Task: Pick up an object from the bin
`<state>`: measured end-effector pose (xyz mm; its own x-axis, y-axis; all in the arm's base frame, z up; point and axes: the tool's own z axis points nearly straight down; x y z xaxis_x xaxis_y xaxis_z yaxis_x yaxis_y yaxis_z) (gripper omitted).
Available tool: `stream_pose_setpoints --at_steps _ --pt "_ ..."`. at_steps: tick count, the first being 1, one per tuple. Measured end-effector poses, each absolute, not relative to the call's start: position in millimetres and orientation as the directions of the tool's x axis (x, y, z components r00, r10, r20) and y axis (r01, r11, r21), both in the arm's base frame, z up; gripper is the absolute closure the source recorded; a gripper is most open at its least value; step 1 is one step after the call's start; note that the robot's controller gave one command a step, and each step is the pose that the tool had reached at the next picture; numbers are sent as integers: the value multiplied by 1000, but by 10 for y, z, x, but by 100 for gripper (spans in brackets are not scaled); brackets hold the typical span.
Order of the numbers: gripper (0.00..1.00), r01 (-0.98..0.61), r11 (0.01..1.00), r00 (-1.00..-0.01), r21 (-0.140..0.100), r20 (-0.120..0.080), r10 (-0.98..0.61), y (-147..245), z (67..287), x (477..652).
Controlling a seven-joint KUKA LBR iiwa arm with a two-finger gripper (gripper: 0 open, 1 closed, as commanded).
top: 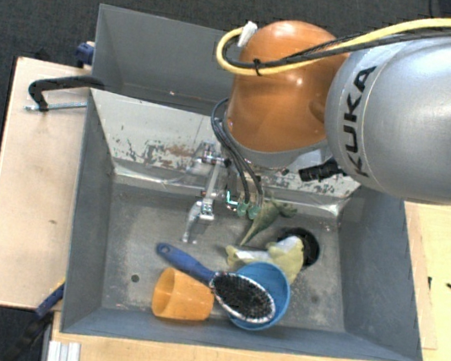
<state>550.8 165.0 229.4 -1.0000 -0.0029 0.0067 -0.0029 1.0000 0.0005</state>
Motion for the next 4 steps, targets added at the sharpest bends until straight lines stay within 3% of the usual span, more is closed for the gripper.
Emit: stream_pose_setpoints --at_steps 1,2,3,4 --pt "0 34 999 -999 7 -22 34 1360 1221 5158" --pt "0 53 999 -998 9 -36 53 1333 1193 5216" --pt "0 -404 915 -915 7 -11 -404 1048 743 5462" --pt "100 -403 915 -915 1 5 -403 999 750 5449"
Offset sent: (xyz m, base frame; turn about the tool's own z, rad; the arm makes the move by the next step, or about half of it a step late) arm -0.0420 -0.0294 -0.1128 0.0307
